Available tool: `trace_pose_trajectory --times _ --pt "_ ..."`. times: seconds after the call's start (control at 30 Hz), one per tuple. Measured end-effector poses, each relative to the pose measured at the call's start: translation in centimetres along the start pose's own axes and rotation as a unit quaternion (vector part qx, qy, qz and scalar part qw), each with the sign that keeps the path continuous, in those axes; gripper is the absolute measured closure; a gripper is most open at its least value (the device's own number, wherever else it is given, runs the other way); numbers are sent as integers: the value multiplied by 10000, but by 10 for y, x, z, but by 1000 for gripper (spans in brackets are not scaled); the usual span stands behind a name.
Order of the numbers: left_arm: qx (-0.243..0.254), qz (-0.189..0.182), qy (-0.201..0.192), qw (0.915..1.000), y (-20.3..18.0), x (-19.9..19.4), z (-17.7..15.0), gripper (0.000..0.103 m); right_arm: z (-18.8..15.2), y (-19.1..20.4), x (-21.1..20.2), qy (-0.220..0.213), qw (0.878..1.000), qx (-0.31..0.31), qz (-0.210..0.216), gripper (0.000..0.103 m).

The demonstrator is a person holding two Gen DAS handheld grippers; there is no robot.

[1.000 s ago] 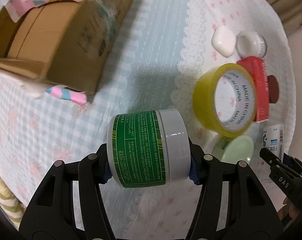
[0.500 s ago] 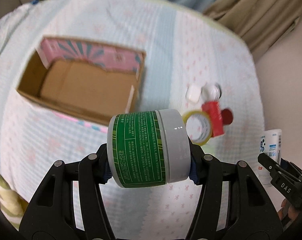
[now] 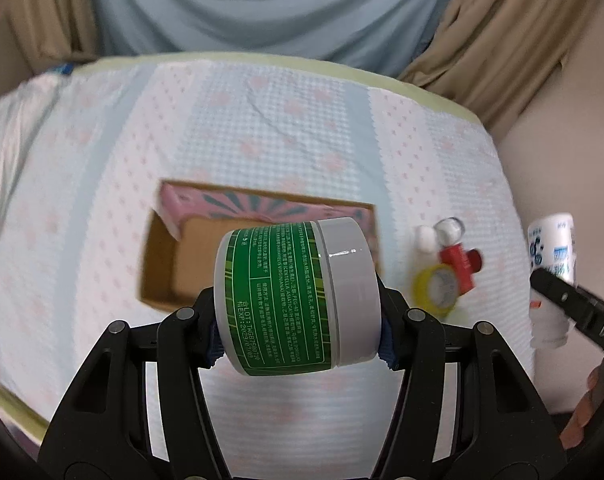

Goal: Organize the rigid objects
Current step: 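Carry both into the cardboard box and open both tools to release them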

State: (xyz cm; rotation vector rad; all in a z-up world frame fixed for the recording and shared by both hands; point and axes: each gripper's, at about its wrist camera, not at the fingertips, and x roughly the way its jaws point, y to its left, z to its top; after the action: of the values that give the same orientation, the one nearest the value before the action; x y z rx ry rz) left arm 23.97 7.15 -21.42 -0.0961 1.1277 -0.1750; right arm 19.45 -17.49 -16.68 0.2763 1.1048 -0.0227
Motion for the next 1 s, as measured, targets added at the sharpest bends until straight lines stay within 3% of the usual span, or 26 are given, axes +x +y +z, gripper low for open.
trace_pose_trajectory --times 0.23,0.47,0.83,1.0 --pt "588 176 260 9978 58 32 28 49 0 62 52 348 9979 434 329 57" --pt "935 257 792 9921 89 102 35 49 -2 109 129 848 9948 325 471 57" --pt "1230 246 1495 9808 96 208 27 49 -14 118 259 1767 9818 150 688 57" --pt "1260 225 1688 9773 97 235 27 49 -22 113 286 1964 9771 120 813 57"
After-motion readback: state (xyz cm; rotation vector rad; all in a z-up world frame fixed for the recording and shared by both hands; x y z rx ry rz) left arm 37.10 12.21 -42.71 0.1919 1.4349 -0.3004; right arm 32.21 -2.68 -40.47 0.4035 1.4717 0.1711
